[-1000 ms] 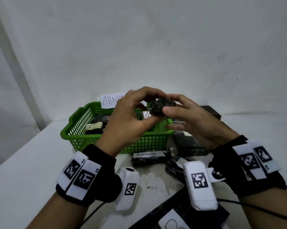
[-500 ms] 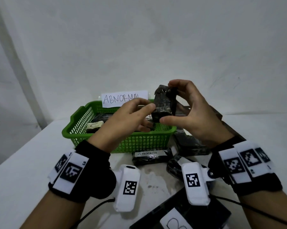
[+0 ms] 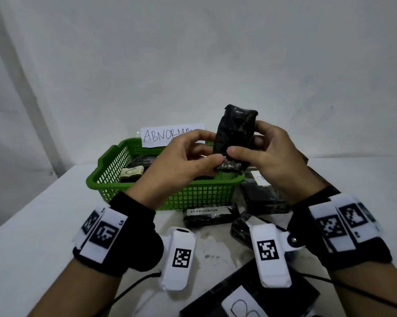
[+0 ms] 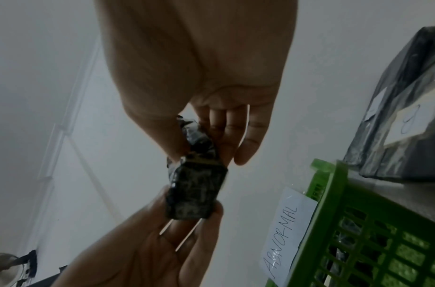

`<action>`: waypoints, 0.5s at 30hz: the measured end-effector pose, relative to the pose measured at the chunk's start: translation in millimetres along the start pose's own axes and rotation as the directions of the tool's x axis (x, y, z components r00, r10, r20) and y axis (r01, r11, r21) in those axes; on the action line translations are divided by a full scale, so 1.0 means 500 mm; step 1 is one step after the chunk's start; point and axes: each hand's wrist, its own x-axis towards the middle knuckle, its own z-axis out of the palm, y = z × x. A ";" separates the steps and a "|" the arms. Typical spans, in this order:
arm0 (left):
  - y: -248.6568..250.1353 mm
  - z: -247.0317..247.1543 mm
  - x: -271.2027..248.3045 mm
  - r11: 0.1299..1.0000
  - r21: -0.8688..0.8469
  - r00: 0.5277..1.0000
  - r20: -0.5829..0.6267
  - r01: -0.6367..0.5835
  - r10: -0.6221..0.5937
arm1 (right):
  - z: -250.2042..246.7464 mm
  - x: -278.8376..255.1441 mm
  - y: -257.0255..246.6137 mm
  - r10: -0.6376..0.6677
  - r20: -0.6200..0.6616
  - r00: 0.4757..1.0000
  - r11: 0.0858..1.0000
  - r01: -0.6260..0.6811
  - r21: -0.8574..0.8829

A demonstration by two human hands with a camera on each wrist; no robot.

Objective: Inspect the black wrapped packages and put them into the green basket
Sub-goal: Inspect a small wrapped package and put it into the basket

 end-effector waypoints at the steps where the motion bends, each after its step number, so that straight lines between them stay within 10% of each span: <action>1: -0.001 0.000 0.000 1.000 0.011 1.000 0.007 -0.001 0.001 | 0.002 0.000 0.000 -0.011 -0.017 1.000 1.000 0.011 -0.005; 15: -0.028 -0.013 0.012 0.927 0.243 0.938 -0.126 -0.286 0.322 | 0.003 -0.011 -0.026 0.115 0.242 0.963 0.962 -0.169 0.214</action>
